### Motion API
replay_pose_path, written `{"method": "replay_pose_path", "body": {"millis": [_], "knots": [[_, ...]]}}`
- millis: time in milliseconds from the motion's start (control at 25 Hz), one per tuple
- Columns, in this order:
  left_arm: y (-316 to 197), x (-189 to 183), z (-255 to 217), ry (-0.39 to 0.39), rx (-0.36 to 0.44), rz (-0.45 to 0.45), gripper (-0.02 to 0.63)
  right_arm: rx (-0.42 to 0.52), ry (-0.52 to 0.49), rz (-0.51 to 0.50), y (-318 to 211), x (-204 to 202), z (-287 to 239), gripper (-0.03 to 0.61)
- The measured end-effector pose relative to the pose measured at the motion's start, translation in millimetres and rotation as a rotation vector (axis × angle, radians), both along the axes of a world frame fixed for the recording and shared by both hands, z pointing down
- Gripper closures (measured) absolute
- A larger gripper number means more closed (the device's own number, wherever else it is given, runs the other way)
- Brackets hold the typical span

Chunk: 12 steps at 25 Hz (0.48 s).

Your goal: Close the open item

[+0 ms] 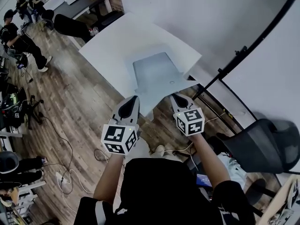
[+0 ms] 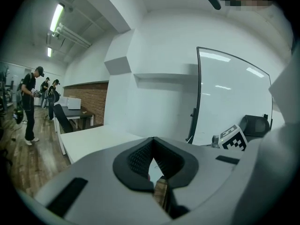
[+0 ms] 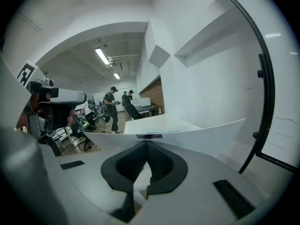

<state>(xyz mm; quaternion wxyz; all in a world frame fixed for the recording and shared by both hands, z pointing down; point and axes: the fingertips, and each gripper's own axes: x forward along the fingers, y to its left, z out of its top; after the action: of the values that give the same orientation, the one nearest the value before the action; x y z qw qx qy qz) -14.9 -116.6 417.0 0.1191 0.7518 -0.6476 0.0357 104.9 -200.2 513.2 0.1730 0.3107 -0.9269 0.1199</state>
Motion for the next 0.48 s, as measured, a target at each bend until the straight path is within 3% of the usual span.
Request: {"method": "replay_pose_path", "body": {"millis": [480], "knots": [[-24.2,-38.3,-8.4,0.019,0.010,-0.038,0.603,0.042,0.004,-0.021,-36.5,-34.4,-21.1,0.540]]}}
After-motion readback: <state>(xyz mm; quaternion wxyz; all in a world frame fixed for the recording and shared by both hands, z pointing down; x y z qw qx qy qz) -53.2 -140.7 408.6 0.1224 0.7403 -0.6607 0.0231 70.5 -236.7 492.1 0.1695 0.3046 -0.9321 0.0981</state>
